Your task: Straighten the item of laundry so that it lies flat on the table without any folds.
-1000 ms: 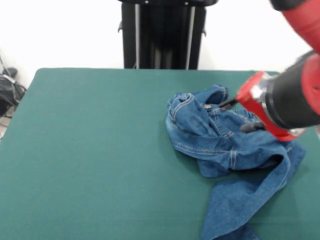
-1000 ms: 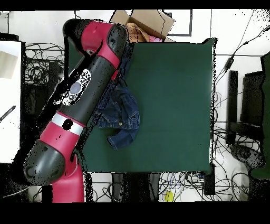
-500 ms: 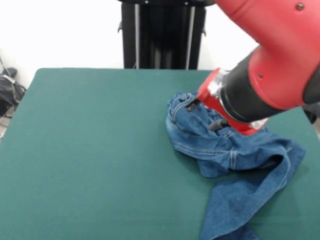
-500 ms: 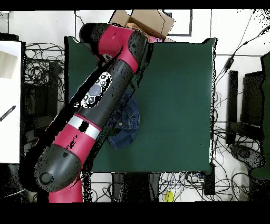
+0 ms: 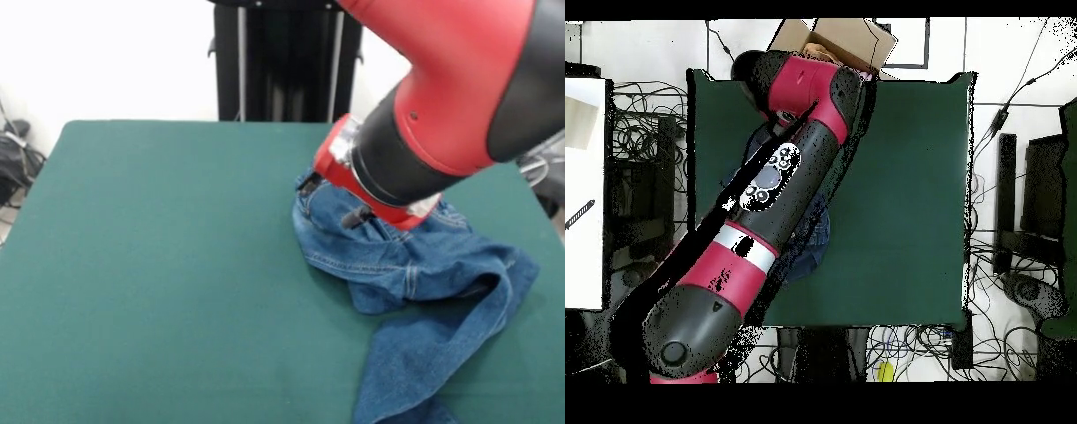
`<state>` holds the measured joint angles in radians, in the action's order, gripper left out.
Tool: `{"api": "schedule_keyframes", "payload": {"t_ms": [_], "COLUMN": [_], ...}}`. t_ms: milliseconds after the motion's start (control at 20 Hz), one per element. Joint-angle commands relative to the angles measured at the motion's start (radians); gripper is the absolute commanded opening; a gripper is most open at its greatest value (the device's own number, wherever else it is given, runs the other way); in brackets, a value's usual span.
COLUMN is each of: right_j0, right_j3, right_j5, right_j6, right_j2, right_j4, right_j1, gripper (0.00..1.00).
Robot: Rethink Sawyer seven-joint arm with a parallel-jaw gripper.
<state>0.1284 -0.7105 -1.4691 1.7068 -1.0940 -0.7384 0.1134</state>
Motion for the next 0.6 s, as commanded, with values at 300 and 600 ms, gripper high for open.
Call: {"api": "schedule_keyframes", "payload": {"t_ms": [300, 600], "right_j0": [0.016, 0.057], "right_j3": [-0.318, -0.417], "right_j5": [0.134, 0.042], "right_j6": [-0.211, -0.174], "right_j2": [0.348, 0.398], "right_j4": [0.21, 0.318], "right_j1": [-0.184, -0.279], "gripper": [1.0, 1.0]}}
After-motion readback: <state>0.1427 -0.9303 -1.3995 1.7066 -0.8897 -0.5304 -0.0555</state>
